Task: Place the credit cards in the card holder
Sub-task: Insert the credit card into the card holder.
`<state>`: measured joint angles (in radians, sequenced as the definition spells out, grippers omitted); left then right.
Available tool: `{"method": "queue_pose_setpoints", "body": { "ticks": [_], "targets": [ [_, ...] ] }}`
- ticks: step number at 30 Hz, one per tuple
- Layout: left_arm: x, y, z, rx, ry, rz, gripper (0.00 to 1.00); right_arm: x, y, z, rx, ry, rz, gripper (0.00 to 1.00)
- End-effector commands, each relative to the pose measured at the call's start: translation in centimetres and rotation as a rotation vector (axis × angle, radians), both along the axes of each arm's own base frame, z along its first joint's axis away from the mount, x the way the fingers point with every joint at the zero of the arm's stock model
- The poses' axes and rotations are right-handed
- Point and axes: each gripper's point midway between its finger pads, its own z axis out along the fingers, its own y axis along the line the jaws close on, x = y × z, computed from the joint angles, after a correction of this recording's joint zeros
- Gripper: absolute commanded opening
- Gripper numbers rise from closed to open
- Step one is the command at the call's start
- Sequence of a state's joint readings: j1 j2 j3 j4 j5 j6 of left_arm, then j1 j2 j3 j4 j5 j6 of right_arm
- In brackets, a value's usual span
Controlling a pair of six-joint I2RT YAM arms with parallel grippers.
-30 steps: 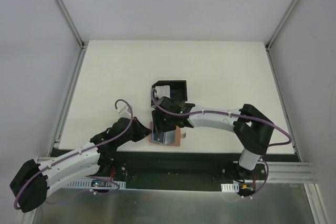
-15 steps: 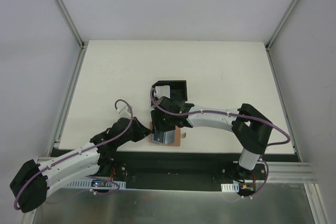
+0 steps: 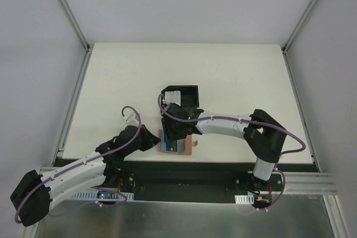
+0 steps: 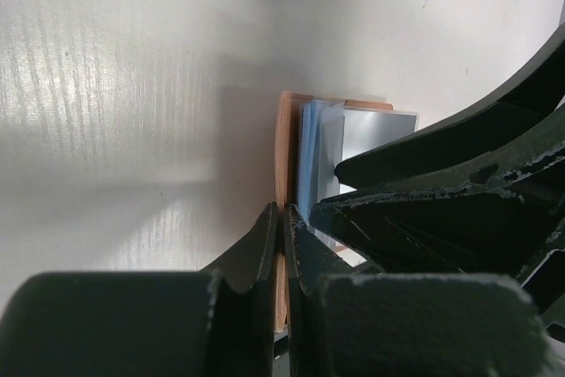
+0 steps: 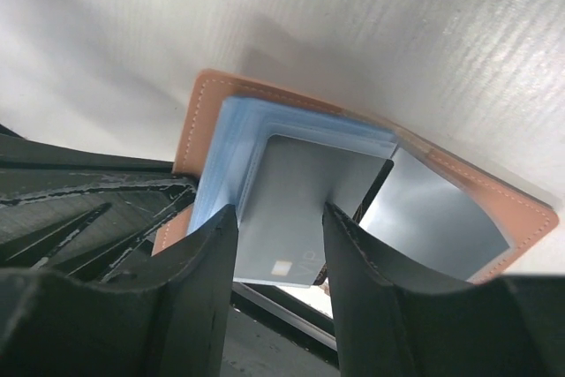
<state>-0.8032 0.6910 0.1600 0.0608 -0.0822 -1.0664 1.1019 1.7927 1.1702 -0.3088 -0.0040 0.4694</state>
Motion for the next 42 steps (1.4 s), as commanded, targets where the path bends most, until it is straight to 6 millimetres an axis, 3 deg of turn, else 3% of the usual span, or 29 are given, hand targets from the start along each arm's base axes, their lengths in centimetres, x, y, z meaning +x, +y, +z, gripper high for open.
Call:
{"method": "queue_pose_setpoints", "body": {
  "ticks": [1,22,42],
  "targets": [
    [0.3,-0.1,0.5,-0.017,-0.019,0.007,0.00,0.6,-0.9,1.2,-0.057,-0.052,0.000,0.45],
    [0.2,0.4,-0.1,-0.008,-0.011,0.024,0.00,0.5,-3.1,2.9,-0.066,-0.097,-0.038,0.36],
    [0.2,0.6,-0.2,-0.012,-0.014,0.039,0.00,-1.0,-7.4,0.8,-0.135,-0.079,-0.097,0.36]
  ]
}}
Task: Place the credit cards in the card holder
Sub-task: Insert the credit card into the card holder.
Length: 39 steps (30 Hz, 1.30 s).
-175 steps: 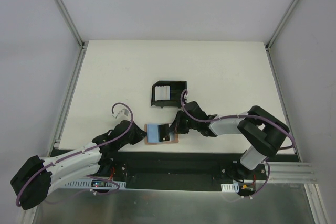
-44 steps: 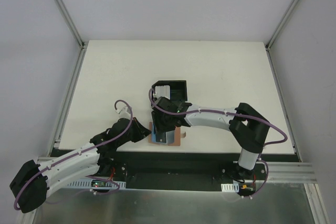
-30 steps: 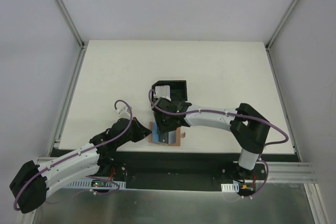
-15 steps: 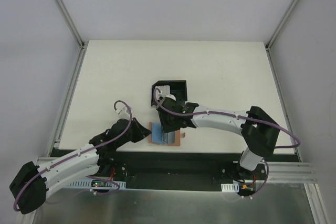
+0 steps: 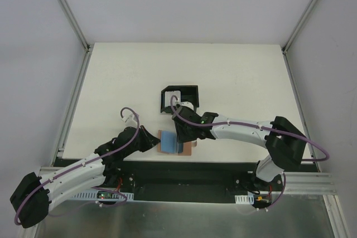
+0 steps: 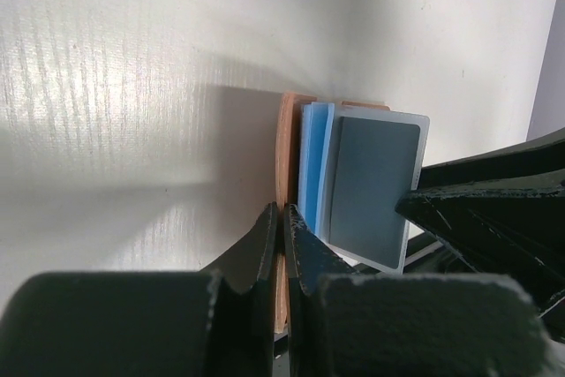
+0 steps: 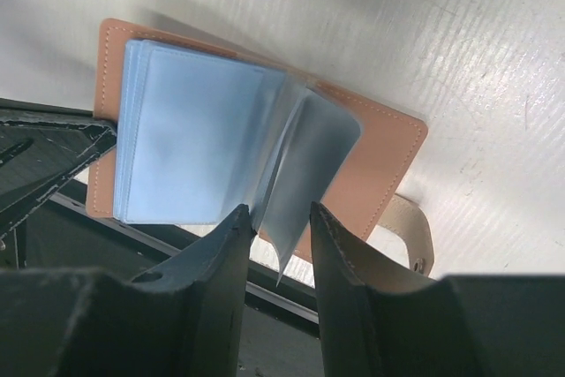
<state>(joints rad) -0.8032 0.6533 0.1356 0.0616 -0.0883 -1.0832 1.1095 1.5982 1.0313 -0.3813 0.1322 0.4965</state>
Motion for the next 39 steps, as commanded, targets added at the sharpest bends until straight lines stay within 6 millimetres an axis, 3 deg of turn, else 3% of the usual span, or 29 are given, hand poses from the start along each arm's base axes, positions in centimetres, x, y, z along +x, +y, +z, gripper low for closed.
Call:
{"method": "queue_pose_setpoints", "body": {
  "ticks": [1,21,25,30,32,35,39],
  "targets": [
    [0.3,0.4,-0.1,0.006,-0.010,0.024,0.00,-0.7,-2.3,-1.0,-0.083,0.012,-0.019,0.36],
    [0.3,0.4,-0.2,0.011,0.002,0.027,0.00,-0.5,-4.7,-0.8,-0.155,-0.027,-0.045,0.35],
    [0.3,0.4,-0.2,0.009,0.002,0.026,0.00,0.2,-3.4,1.2,-0.097,-0.064,-0.021,0.36],
    [0.3,0.2,0.1,0.009,-0.004,0.016,0.00,0.5,-0.4,3.8,0.035,-0.095,0.047,0.32],
    [0.3,0.2,0.1,0.014,-0.005,0.011,0.00,0.3,0.9,4.0,0.080,-0.087,0.082,0.28],
    [0.3,0.2,0.0,0.019,0.001,0.009,0.00,0.0,2.4,3.1,0.103,-0.044,0.101,0.20],
    [0.2,0.2,-0.3,0.025,0.014,0.010,0.00,-0.8,2.5,0.1,0.047,0.042,0.096,0.14]
  ]
}}
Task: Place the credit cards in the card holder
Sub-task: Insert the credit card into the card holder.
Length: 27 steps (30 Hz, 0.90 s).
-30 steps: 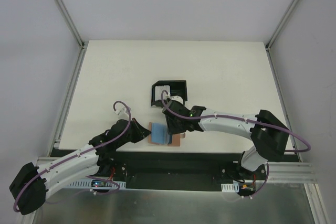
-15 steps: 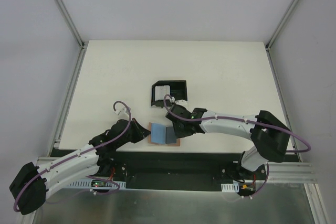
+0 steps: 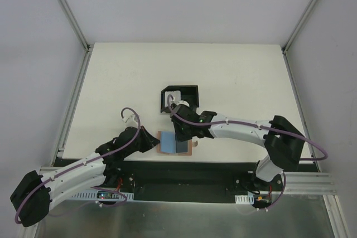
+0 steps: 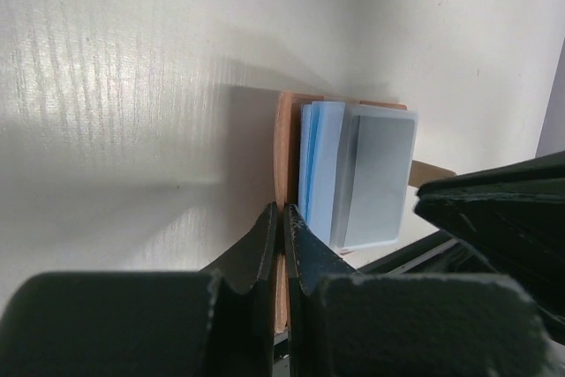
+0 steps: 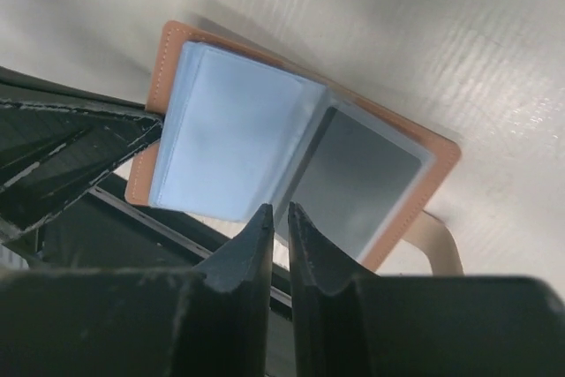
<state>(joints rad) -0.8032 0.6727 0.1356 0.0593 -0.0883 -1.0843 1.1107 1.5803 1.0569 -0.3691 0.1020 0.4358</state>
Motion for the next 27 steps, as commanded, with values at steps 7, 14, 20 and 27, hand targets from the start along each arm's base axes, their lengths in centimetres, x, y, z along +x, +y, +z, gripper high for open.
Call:
{"method": "queue_pose_setpoints", "body": {
  "ticks": [7,14,20,27],
  "targets": [
    [-0.2,0.5,-1.3,0.014,0.055,0.041,0.00,-1.6,-0.7,-4.7,-0.084,0.115,-0.005,0.10],
    [-0.2,0.9,-1.8,0.015,0.072,0.072,0.00,-0.9,-1.3,-5.7,-0.120,0.116,-0.005,0.09],
    [0.0,1.0,-2.2,0.003,0.071,0.099,0.00,0.3,-1.3,-5.8,-0.135,0.084,0.073,0.05],
    [0.1,1.4,-2.8,-0.045,0.102,0.166,0.00,0.2,0.4,-3.0,-0.034,0.088,0.140,0.04]
  ]
}}
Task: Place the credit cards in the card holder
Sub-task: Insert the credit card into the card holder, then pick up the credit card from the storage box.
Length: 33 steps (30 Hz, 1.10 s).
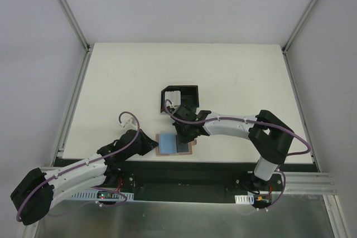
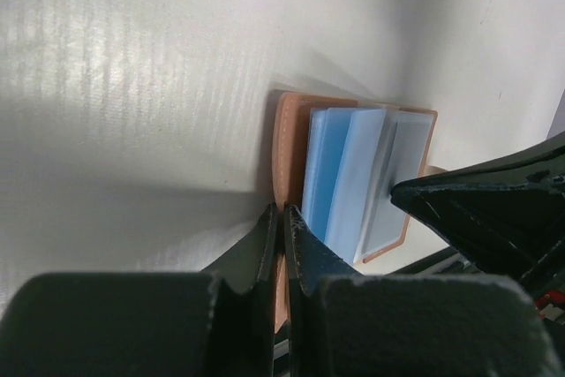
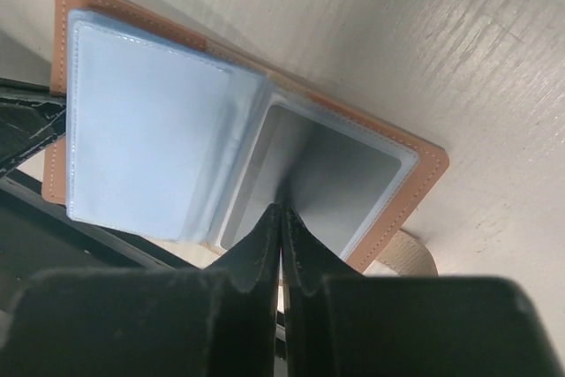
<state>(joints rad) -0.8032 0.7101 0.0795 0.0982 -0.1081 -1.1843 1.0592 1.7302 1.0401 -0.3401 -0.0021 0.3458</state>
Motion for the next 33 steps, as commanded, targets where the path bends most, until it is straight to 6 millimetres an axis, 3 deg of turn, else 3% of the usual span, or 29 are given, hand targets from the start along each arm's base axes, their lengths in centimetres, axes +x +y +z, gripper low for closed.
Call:
{"method": "queue_pose_setpoints", "body": {
  "ticks": [1,6,11,13,21,33],
  "targets": [
    [0.5,0.9,-0.9,-0.032,0.037,0.116,0.00,0.5,1.9,3.5,0.101,-0.028,0.064,0.06],
    [1.2,1.2,-1.1,-0.025,0.052,0.179,0.00,3.6,2.2,9.0,0.211,-0.143,0.006,0.31],
    [2.1,1.0,-0.4,-0.022,0.028,0.200,0.00,8.9,0.8,14.2,0.320,-0.234,-0.096,0.39],
    [2.2,1.0,-0.5,-0.018,0.028,0.203,0.00,10.8,0.4,15.1,0.339,-0.249,-0.127,0.43],
    [2.4,0.7,-0.9,0.007,0.037,0.185,0.00,17.0,0.2,14.3,0.338,-0.216,-0.222,0.47],
    [2.7,0.8,-0.7,0.026,0.014,0.169,0.00,20.6,1.9,10.3,0.318,-0.142,-0.272,0.58]
  ]
}}
